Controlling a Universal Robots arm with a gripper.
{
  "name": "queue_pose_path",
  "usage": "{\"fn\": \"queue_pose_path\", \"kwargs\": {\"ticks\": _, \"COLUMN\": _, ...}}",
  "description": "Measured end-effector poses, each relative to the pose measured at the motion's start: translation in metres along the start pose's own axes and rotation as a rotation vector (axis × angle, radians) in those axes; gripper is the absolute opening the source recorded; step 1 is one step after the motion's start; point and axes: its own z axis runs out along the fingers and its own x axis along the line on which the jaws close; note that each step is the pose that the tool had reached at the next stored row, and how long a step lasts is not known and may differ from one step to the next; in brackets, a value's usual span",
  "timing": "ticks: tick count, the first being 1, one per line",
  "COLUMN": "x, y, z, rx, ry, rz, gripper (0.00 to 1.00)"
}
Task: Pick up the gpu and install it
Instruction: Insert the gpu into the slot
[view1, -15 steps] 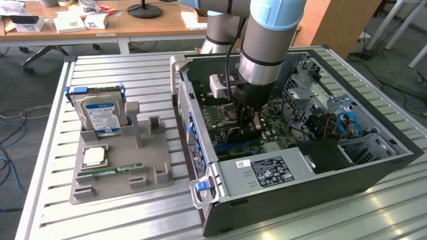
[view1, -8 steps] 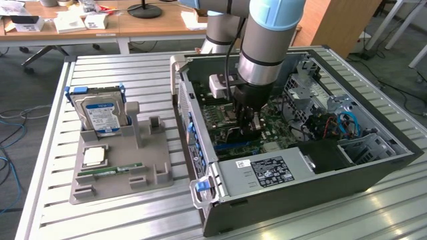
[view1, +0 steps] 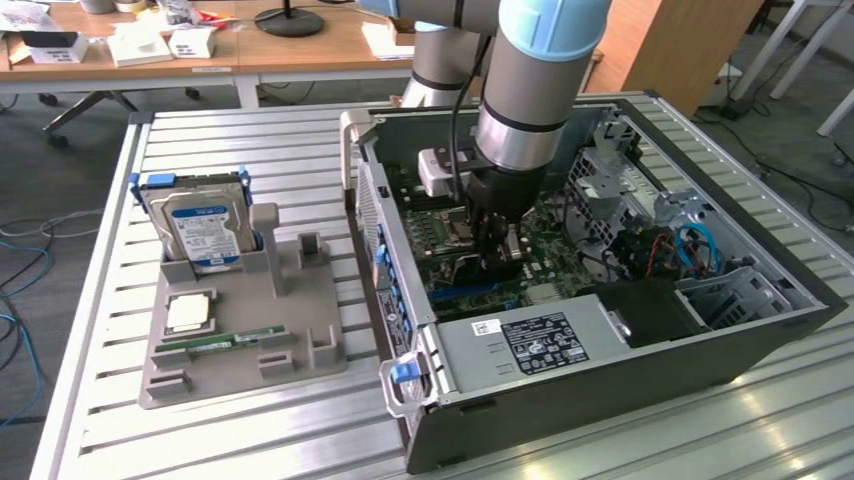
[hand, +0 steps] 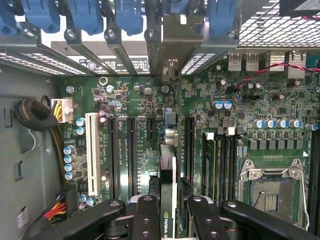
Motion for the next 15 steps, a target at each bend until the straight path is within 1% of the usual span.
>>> {"fn": "queue_pose_path", "kwargs": {"ticks": 1, "x": 0.000, "y": 0.0000, "z": 0.0000, "rx": 0.0000, "ry": 0.0000, "rz": 0.000, "gripper": 0.27}}
{"fn": "queue_pose_path", "kwargs": {"ticks": 2, "x": 0.000, "y": 0.0000, "z": 0.0000, "rx": 0.0001, "ry": 0.0001, "rz": 0.000, "gripper": 0.33}}
{"fn": "queue_pose_path", "kwargs": {"ticks": 6, "x": 0.000, "y": 0.0000, "z": -0.0001, "rx": 0.0001, "ry": 0.0001, "rz": 0.000, "gripper": 0.33}}
{"fn": "queue_pose_path", "kwargs": {"ticks": 8, "x": 0.000, "y": 0.0000, "z": -0.0020, "rx": 0.0000, "ry": 0.0002, "rz": 0.000, "gripper": 0.33}}
{"fn": "queue_pose_path", "kwargs": {"ticks": 15, "x": 0.000, "y": -0.0005, "z": -0.0209, "rx": 0.0001, "ry": 0.0001, "rz": 0.000, "gripper": 0.33}}
